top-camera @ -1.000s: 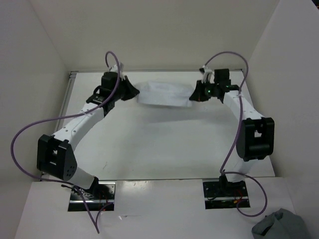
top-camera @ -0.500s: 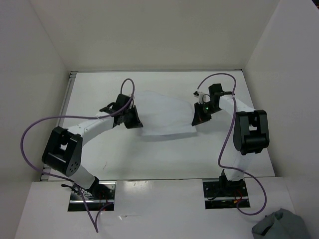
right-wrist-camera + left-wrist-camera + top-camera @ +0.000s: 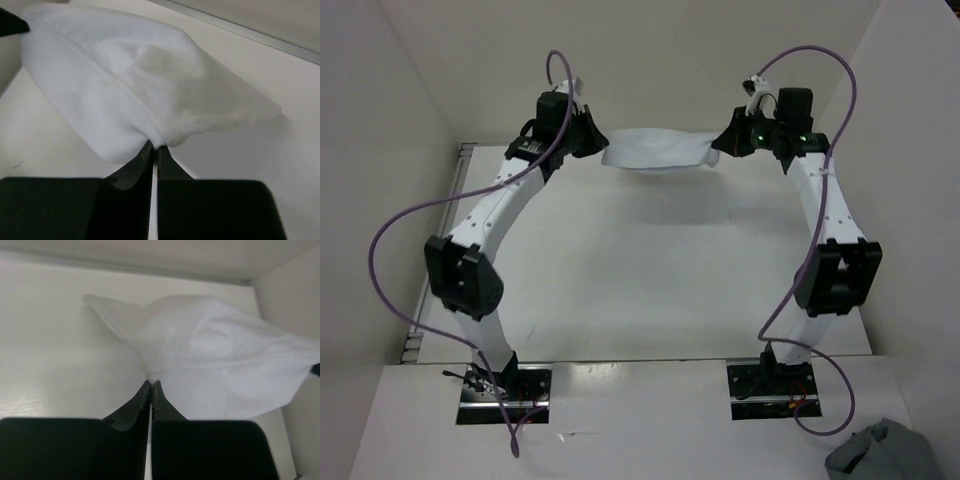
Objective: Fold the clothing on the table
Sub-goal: Flatten the skirt out
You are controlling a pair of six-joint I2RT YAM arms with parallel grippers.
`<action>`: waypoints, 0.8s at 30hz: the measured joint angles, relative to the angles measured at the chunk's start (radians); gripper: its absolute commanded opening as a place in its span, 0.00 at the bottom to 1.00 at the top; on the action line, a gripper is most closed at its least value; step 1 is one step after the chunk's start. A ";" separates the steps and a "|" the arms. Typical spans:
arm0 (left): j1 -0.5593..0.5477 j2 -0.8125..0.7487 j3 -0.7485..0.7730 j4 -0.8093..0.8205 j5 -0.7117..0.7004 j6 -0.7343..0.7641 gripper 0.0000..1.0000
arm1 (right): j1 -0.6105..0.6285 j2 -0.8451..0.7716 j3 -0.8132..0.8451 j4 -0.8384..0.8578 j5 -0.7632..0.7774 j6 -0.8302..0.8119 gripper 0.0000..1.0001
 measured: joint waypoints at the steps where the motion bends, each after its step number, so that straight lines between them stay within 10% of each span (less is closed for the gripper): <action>1: -0.005 -0.062 -0.047 0.025 -0.008 0.002 0.01 | -0.005 -0.054 -0.048 0.020 -0.002 -0.002 0.00; 7: -0.033 -0.363 -0.449 0.163 -0.008 -0.018 0.05 | -0.006 -0.228 -0.388 0.056 -0.002 -0.087 0.00; 13: -0.052 -0.299 -0.795 0.140 0.042 -0.073 0.15 | -0.011 -0.142 -0.582 -0.084 0.042 -0.202 0.11; 15: -0.064 -0.279 -0.866 0.101 0.066 -0.083 0.21 | -0.011 -0.119 -0.583 -0.153 0.049 -0.264 0.26; 16: -0.066 -0.279 -0.883 0.073 0.072 -0.084 0.24 | -0.013 -0.117 -0.583 -0.180 0.057 -0.299 0.56; 18: -0.068 -0.287 -0.891 0.026 0.091 -0.084 0.37 | -0.021 -0.117 -0.577 -0.246 0.064 -0.364 0.87; 19: -0.071 -0.299 -0.890 0.017 0.103 -0.085 0.65 | -0.026 -0.117 -0.573 -0.274 0.062 -0.405 0.99; 24: -0.085 -0.427 -0.879 -0.013 0.149 -0.107 0.86 | -0.041 -0.117 -0.554 -0.376 0.080 -0.511 0.99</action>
